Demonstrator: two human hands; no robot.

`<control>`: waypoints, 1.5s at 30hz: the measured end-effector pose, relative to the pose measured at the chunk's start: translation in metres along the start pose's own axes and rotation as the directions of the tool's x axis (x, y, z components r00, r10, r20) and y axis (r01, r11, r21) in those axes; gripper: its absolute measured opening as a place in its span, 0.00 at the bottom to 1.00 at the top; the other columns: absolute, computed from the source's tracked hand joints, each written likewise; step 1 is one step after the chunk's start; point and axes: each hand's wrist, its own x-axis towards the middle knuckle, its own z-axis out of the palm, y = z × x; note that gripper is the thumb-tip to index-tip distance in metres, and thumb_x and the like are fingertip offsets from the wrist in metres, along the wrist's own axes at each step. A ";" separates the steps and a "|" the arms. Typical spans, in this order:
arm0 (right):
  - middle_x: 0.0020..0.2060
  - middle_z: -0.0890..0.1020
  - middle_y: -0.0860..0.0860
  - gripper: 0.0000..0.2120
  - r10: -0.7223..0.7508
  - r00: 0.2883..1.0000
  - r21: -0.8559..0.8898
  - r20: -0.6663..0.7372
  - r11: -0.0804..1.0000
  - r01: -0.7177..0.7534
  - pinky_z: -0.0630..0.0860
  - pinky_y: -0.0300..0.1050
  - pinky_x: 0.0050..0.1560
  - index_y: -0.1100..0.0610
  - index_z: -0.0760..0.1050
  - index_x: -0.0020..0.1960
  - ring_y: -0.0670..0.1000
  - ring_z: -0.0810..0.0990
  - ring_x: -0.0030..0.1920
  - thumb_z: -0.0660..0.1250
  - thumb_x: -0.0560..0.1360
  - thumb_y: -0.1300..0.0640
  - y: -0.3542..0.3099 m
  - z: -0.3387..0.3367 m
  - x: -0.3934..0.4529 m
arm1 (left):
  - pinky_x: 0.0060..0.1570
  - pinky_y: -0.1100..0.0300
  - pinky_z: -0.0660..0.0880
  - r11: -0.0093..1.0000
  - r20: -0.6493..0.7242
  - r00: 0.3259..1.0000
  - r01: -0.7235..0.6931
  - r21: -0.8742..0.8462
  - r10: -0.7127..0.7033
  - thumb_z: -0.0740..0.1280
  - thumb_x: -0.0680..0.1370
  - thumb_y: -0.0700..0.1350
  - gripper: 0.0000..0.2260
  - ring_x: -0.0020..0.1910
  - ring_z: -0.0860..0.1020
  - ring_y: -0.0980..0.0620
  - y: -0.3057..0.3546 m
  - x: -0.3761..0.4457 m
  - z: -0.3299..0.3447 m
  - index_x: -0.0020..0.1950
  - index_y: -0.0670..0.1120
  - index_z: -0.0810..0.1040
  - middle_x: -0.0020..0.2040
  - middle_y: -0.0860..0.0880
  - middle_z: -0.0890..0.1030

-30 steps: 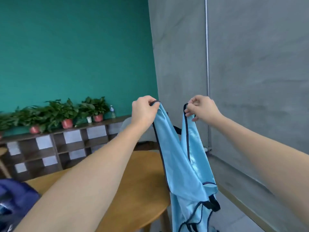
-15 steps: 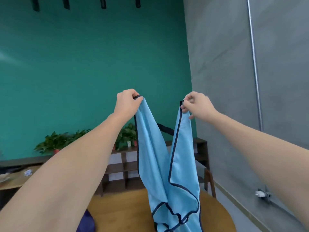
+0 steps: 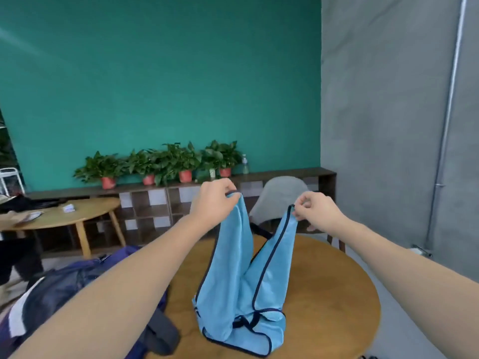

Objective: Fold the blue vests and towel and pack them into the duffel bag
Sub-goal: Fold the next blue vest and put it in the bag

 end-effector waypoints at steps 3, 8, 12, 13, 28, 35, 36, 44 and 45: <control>0.40 0.84 0.53 0.05 0.102 0.985 -0.225 0.139 0.972 -0.069 0.84 0.53 0.38 0.54 0.78 0.46 0.53 0.83 0.39 0.63 0.76 0.56 0.054 0.030 -0.022 | 0.43 0.56 0.76 0.994 0.170 0.983 0.055 0.093 -0.070 0.69 0.78 0.55 0.05 0.46 0.79 0.53 -0.022 -0.051 0.043 0.48 0.55 0.82 0.40 0.59 0.79; 0.38 0.84 0.47 0.11 0.218 0.907 -0.459 0.361 0.888 -0.031 0.81 0.46 0.38 0.49 0.73 0.57 0.44 0.83 0.30 0.63 0.75 0.53 0.097 0.073 -0.056 | 0.33 0.60 0.70 0.989 0.372 0.917 0.149 0.007 -0.141 0.71 0.76 0.55 0.05 0.35 0.76 0.54 -0.049 -0.109 0.096 0.44 0.56 0.82 0.34 0.56 0.79; 0.48 0.81 0.40 0.24 0.033 0.892 -0.210 0.451 0.975 0.070 0.81 0.44 0.40 0.41 0.72 0.66 0.44 0.81 0.34 0.73 0.71 0.50 0.089 0.105 -0.072 | 0.30 0.62 0.66 0.943 0.415 0.895 0.266 -0.199 -0.165 0.73 0.76 0.52 0.04 0.28 0.69 0.55 -0.060 -0.124 0.116 0.46 0.52 0.83 0.31 0.53 0.76; 0.53 0.78 0.40 0.27 -0.028 0.885 -0.123 0.465 0.988 0.096 0.78 0.40 0.37 0.41 0.71 0.67 0.43 0.79 0.34 0.75 0.70 0.50 0.082 0.111 -0.073 | 0.32 0.62 0.66 0.931 0.419 0.895 0.272 -0.243 -0.152 0.73 0.76 0.51 0.03 0.29 0.69 0.56 -0.060 -0.125 0.117 0.45 0.52 0.83 0.31 0.53 0.76; 0.38 0.83 0.59 0.08 -0.124 0.922 0.307 0.366 0.952 0.006 0.80 0.45 0.29 0.62 0.76 0.50 0.55 0.87 0.39 0.71 0.79 0.57 0.012 0.085 -0.004 | 0.51 0.50 0.81 0.478 0.624 0.777 0.581 -0.659 -0.084 0.79 0.71 0.41 0.13 0.49 0.85 0.45 -0.057 -0.090 0.099 0.54 0.41 0.83 0.50 0.44 0.86; 0.42 0.83 0.60 0.08 -0.069 0.983 0.446 0.173 0.895 -0.016 0.82 0.45 0.31 0.62 0.73 0.54 0.53 0.87 0.43 0.69 0.80 0.59 -0.010 0.042 0.023 | 0.61 0.44 0.78 0.441 0.531 0.826 0.554 -0.706 -0.188 0.69 0.81 0.48 0.12 0.57 0.83 0.41 -0.058 -0.057 0.088 0.57 0.40 0.82 0.55 0.43 0.86; 0.44 0.83 0.60 0.10 -0.066 0.979 0.420 0.193 0.907 -0.021 0.79 0.44 0.28 0.62 0.73 0.55 0.52 0.87 0.40 0.71 0.79 0.59 -0.013 0.037 0.025 | 0.57 0.48 0.79 0.542 0.446 0.870 0.482 -0.688 -0.208 0.69 0.81 0.48 0.10 0.53 0.84 0.44 -0.057 -0.050 0.083 0.53 0.43 0.84 0.51 0.46 0.86; 0.34 0.76 0.58 0.14 -0.144 0.862 0.208 0.485 0.977 0.046 0.61 0.36 0.22 0.62 0.78 0.54 0.48 0.71 0.21 0.77 0.74 0.57 -0.055 0.043 0.011 | 0.38 0.67 0.71 0.856 0.241 0.966 0.199 -0.476 -0.091 0.76 0.73 0.50 0.04 0.35 0.77 0.62 -0.017 0.001 0.035 0.39 0.52 0.87 0.36 0.54 0.84; 0.31 0.77 0.58 0.11 -0.150 0.888 0.206 0.434 0.976 0.065 0.62 0.36 0.21 0.62 0.80 0.52 0.47 0.70 0.20 0.75 0.75 0.56 -0.057 0.042 0.012 | 0.39 0.65 0.72 0.862 0.249 0.965 0.194 -0.469 -0.081 0.77 0.73 0.50 0.04 0.36 0.78 0.60 -0.017 0.002 0.030 0.40 0.52 0.87 0.37 0.53 0.85</control>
